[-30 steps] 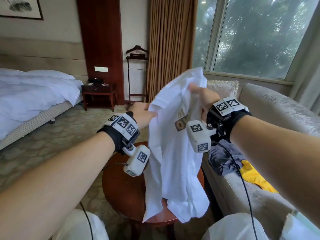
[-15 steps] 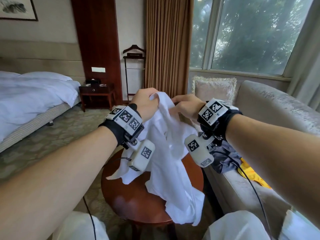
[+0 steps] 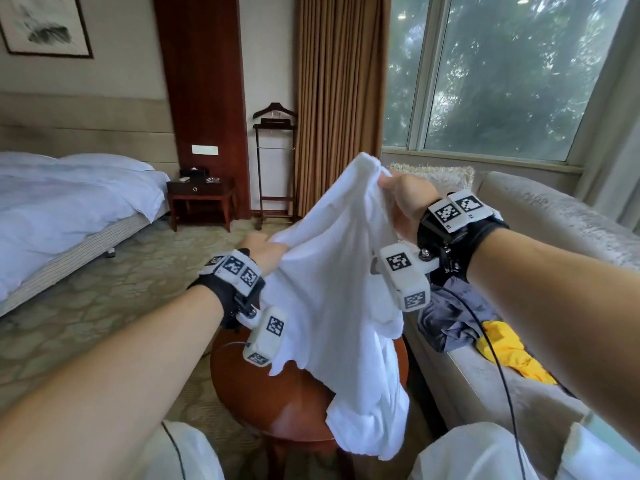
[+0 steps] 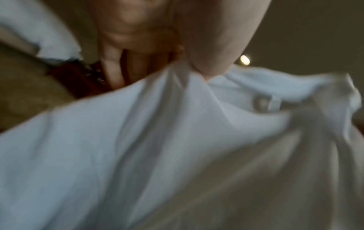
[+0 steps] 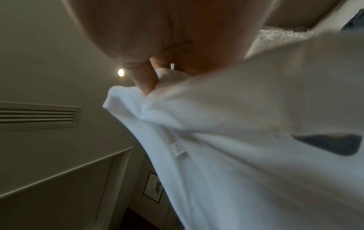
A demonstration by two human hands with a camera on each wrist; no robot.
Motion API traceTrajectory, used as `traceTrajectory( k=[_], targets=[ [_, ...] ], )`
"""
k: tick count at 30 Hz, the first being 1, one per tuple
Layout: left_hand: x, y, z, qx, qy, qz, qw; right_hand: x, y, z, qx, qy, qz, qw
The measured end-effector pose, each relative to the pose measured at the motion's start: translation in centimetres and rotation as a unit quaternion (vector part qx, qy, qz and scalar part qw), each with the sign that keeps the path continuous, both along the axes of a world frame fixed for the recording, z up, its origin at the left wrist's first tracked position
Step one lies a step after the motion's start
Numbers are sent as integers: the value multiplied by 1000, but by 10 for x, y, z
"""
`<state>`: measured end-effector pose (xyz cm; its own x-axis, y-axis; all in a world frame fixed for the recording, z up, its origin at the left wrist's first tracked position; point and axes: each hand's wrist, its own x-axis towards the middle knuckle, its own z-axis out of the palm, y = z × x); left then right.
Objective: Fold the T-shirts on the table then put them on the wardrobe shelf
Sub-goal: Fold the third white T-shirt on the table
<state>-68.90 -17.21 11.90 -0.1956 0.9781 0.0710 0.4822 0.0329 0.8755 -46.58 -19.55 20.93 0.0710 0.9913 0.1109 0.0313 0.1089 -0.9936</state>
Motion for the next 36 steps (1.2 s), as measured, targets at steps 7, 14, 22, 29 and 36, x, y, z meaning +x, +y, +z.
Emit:
traceTrajectory(
  k=[7, 14, 22, 29, 36],
  targets=[
    [-14, -35, 58, 97, -212, 82, 969, 8, -39, 6, -3, -46, -87, 995],
    [-19, -114, 129, 210, -216, 36, 953, 7, -110, 43, 8, 39, -35, 999],
    [-46, -170, 197, 215, -163, -44, 962, 14, -166, 88, 81, -16, -45, 996],
    [-56, -136, 160, 133, -58, -58, 988, 20, -143, 69, 34, -230, -39, 972],
    [-48, -84, 114, 41, 212, 56, 975, 7, -92, 9, -50, -424, -24, 904]
  ],
)
